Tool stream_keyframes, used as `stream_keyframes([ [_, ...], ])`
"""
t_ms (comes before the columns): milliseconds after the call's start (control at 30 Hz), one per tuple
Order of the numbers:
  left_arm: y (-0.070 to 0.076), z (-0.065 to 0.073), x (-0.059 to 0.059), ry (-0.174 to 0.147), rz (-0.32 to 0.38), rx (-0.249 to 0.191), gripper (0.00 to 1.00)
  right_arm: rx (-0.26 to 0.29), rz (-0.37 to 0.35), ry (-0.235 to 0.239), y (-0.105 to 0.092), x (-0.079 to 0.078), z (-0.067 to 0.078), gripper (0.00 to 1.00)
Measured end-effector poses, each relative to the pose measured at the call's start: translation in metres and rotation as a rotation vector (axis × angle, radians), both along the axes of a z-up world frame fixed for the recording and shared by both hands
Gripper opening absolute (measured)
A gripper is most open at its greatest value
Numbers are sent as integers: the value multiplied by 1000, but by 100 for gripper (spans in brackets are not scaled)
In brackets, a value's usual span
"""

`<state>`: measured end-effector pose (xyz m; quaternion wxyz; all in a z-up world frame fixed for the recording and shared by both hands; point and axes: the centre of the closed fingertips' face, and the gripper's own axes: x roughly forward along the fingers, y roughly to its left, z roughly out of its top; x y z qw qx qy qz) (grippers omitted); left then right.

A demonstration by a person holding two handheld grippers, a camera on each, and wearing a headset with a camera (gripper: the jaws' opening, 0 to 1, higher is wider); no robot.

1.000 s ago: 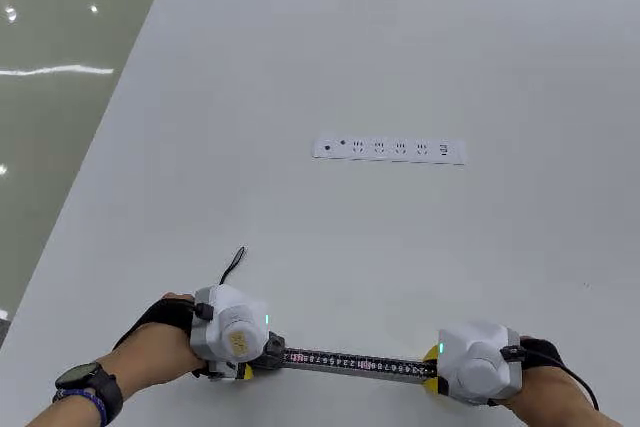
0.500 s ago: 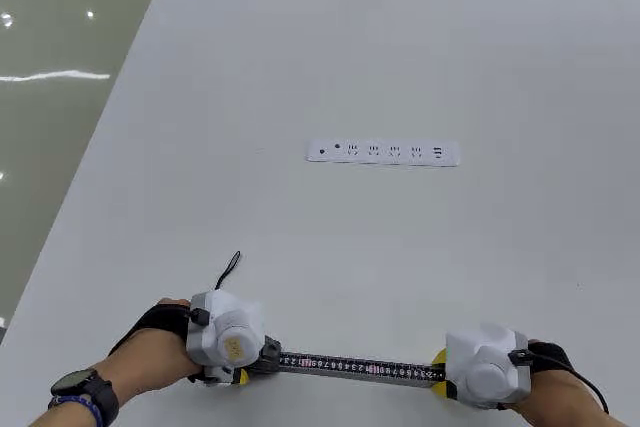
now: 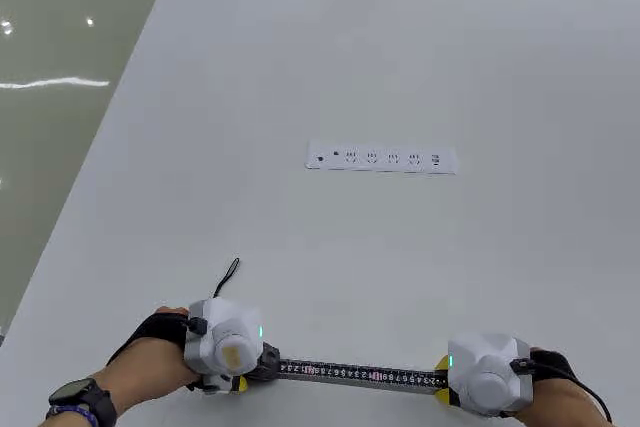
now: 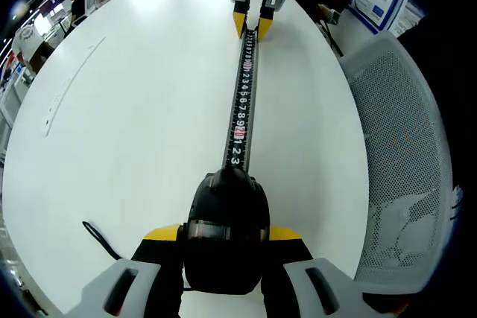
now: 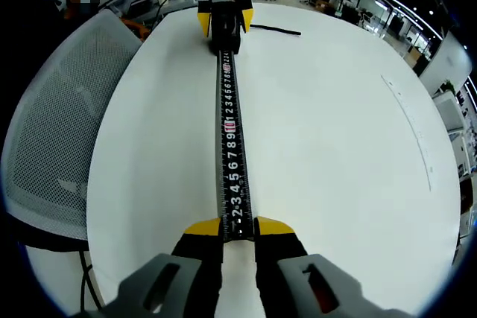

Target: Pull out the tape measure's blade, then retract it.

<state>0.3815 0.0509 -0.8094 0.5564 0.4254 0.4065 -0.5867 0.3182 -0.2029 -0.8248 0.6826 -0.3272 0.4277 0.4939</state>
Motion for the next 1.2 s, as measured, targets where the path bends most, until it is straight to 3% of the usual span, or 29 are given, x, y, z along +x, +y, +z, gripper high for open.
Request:
stream_keyframes([
  [500,-2,0,0,-33,-3,-27,39,-35,-10,6,0,1,-1,16],
  [633,-2,1,1,-35,28,-52,39,-46,-29,-2,0,1,0,16],
  [700,-5,5,0,-36,60,-97,42,-37,-51,-2,1,0,0,18],
  [800,-3,6,-2,-46,50,-94,44,-36,-64,-4,1,0,1,17],
  [1067,2,16,-3,-63,117,-145,46,63,-175,-5,11,3,13,22],
  [1133,-3,22,-2,-58,165,-193,46,86,-200,-2,12,4,15,24],
  [1200,-3,26,-2,-49,190,-206,47,106,-229,-4,14,5,18,25],
])
